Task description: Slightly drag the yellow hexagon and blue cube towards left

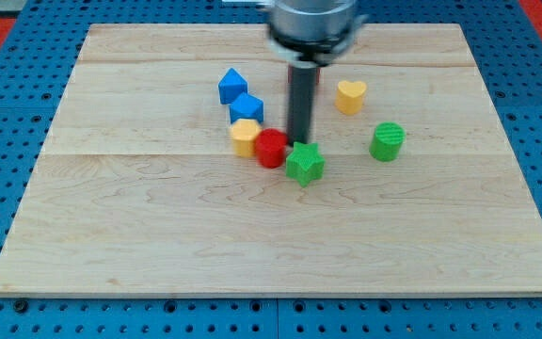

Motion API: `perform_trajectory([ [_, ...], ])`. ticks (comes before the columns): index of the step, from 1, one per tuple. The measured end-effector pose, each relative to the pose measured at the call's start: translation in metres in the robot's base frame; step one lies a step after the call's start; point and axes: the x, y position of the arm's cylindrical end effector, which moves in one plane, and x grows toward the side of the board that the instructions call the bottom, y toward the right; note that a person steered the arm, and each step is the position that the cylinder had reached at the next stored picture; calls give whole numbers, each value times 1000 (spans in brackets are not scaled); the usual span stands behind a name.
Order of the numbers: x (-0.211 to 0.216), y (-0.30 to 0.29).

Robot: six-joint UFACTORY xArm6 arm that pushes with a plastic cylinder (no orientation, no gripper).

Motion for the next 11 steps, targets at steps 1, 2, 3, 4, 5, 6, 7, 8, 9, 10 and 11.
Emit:
perform_trajectory([
  [1, 0, -7],
  [2, -10, -18],
  [3, -18, -91],
  [4, -7, -63],
  [5, -16, -20],
  [6, -41, -20],
  [7, -50, -65],
  [8, -39, -61],
  [9, -41, -7],
  [10, -71, -13],
  [11, -79, -86],
])
